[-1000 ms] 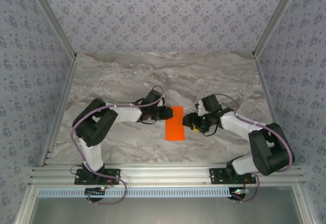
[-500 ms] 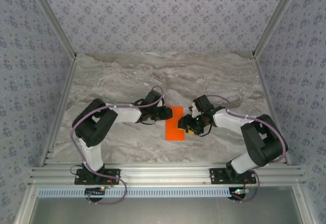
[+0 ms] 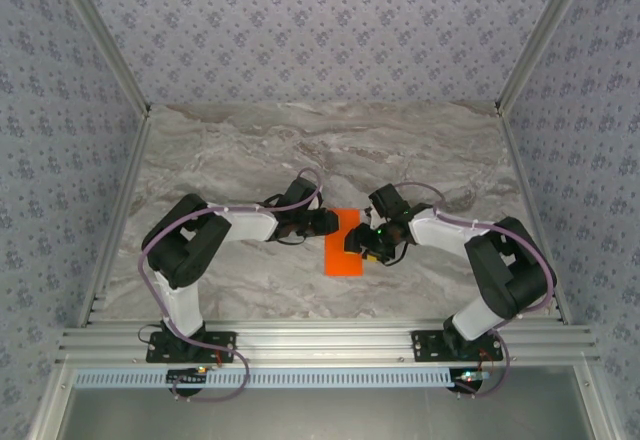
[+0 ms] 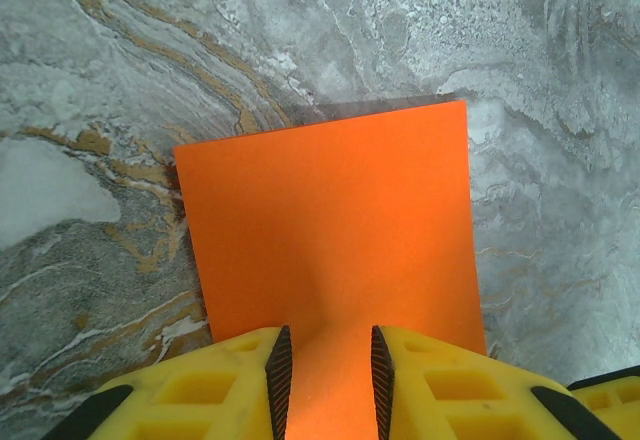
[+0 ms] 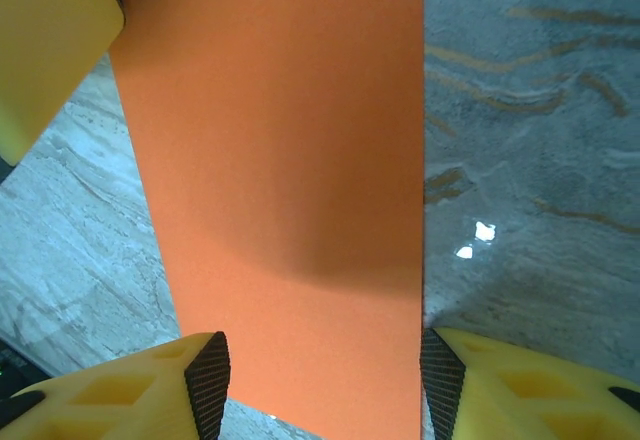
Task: Fold a paper plane with a square sheet of paper (fold left side to right side)
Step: Fold the triangle a second time at the center of the table.
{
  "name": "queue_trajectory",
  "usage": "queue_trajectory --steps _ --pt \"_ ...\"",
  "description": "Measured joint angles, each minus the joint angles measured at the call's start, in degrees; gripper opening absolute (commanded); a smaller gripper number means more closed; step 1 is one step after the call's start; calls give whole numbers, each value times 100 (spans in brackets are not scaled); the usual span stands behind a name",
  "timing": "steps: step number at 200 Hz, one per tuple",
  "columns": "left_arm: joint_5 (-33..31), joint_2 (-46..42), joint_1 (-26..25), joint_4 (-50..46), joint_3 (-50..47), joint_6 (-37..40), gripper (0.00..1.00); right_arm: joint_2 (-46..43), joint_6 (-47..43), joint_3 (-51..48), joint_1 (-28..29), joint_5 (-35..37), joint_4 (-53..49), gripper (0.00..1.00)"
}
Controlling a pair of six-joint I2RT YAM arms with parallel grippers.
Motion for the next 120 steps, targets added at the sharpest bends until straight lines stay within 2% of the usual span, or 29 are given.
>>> queue_trajectory --steps 120 --pt "0 -4 2 66 -37 -24 28 103 151 212 173 291 -238 58"
